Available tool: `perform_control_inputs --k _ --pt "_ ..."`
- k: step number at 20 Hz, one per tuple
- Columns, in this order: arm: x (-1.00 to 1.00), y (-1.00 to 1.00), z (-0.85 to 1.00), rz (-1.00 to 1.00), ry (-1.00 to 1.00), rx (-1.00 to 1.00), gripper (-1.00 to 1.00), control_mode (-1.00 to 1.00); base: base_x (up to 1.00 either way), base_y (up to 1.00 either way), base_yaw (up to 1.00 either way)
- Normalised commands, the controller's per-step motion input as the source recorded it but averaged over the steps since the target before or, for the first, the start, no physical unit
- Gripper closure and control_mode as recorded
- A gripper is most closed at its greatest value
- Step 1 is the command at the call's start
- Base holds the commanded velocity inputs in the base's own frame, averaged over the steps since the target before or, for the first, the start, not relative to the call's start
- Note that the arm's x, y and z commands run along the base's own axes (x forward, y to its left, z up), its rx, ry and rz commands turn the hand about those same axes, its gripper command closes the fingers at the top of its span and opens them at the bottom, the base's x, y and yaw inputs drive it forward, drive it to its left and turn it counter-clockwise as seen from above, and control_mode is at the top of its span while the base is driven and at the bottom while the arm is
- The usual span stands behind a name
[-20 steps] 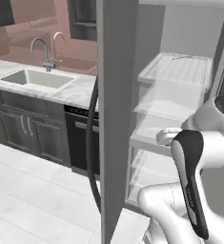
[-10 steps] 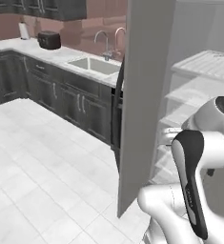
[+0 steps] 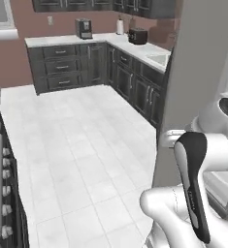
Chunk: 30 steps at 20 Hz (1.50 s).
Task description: Pick the orange and banana from the fridge and place them on the plate next to the blender to make a fruit smoothie.
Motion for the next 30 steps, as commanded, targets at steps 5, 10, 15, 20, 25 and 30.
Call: perform_control_inputs --k 5,10,15,20,25,30 --pt "0.0 0.0 0.0 0.0 0.0 0.0 1.0 1.0 -0.5 0.05 0.78" --pt "0.0 0.0 0.0 0.0 0.0 0.0 1.0 1.0 -0.12 0.2 0.82" --pt "0.0 0.0 0.0 0.0 0.0 0.0 1.0 1.0 0.0 0.09 0.81" --pt "0.0 0.0 0.0 0.0 0.0 0.0 1.0 1.0 0.0 0.08 0.82" --pt "0.0 0.0 0.0 0.0 0.0 0.0 1.0 1.0 0.07 0.06 0.76" --pt "0.0 0.0 0.0 0.0 0.0 0.0 1.0 1.0 0.64 -0.09 0.63"
